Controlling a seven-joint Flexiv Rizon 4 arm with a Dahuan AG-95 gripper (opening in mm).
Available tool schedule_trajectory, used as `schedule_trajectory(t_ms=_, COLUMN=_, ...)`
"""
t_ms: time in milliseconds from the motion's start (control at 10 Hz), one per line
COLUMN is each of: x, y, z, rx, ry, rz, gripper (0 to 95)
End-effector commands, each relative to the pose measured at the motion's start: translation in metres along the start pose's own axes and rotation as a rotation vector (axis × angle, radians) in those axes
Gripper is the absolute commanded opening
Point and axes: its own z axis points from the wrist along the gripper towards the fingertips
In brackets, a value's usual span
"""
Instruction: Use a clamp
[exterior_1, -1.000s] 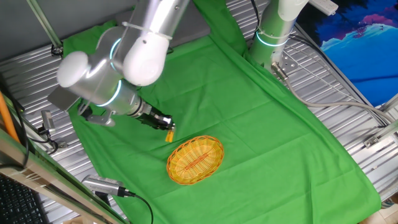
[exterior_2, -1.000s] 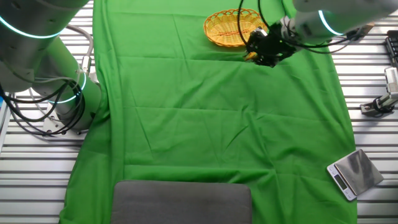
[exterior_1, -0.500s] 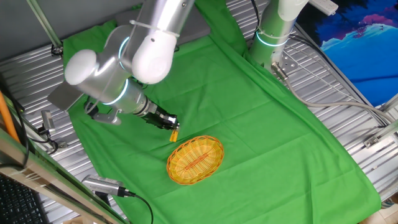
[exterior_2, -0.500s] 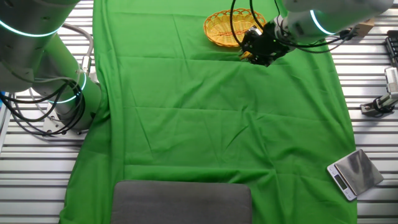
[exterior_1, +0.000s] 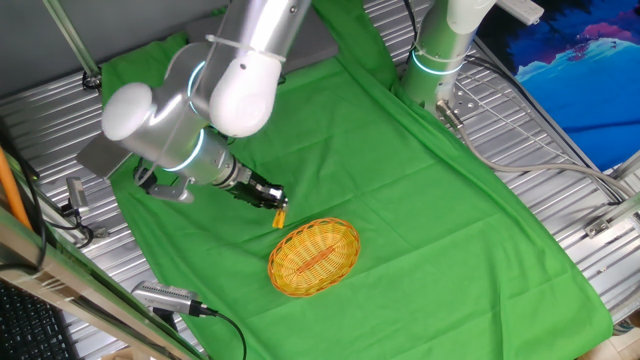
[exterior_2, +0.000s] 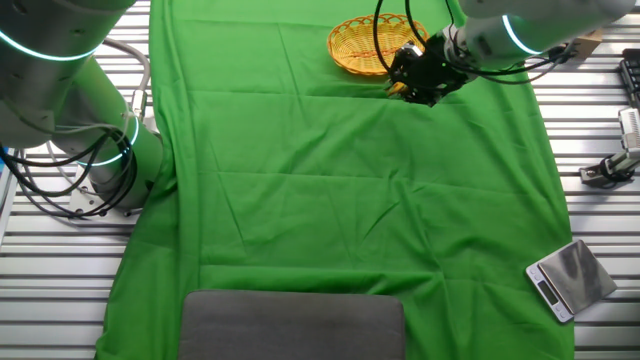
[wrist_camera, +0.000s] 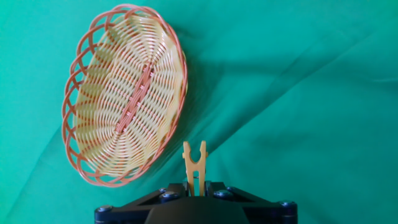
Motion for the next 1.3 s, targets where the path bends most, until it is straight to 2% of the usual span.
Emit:
schedule_trajectory(t_ms=100, x=-0.0001, y=-0.0008, z=-0.0001, rx=0.073, ry=-0.025, rz=-0.011, gripper=0.0)
schedule_trajectory(t_ms=200, x=-0.0001, y=-0.0008, z=-0.0001, rx=0.065, ry=-0.046, rz=-0.007, gripper=0.0)
schedule_trajectory(t_ms=300, x=-0.0001, y=-0.0008, z=-0.0001, rx=0.077, ry=-0.057, rz=0.007, gripper=0.0)
schedule_trajectory(t_ms=1300, x=-0.0001, y=-0.0008, z=-0.0001, rx=0.083, ry=-0.071, rz=0.056, gripper=0.0)
